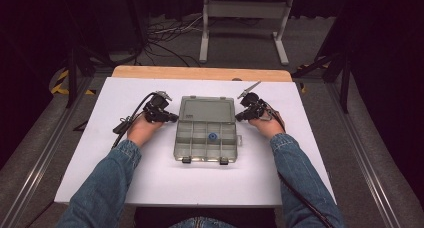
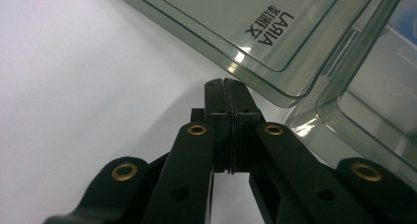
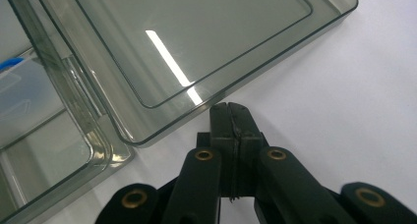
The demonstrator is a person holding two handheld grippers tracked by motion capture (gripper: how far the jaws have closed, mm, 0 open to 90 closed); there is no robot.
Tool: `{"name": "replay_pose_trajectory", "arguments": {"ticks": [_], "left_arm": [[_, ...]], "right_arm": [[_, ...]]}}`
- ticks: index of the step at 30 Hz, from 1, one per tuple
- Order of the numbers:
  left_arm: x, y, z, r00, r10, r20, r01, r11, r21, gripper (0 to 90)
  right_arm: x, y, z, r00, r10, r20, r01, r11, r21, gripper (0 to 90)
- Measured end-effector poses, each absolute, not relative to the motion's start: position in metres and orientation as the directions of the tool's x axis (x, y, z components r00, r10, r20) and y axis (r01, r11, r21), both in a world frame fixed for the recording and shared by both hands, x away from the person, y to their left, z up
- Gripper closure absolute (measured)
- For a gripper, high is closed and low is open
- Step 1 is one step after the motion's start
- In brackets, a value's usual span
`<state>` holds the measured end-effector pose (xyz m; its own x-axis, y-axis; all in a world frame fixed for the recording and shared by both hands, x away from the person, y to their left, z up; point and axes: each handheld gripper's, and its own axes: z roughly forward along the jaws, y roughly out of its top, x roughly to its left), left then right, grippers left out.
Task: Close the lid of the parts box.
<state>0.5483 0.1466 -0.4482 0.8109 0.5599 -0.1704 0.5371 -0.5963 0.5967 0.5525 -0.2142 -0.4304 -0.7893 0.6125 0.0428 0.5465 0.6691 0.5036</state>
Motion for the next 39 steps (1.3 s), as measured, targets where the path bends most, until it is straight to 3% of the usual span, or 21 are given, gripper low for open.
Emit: {"name": "replay_pose_trajectory", "arguments": {"ticks": [39], "left_arm": [[0.552, 0.134, -0.447, 0.799, 0.589, -0.123, 0.534, -0.601, 0.594, 89.7]], "right_arm": [[0.561, -0.208, -0.433, -0.771, 0.635, 0.047, 0.556, 0.636, 0.536, 90.0]]}}
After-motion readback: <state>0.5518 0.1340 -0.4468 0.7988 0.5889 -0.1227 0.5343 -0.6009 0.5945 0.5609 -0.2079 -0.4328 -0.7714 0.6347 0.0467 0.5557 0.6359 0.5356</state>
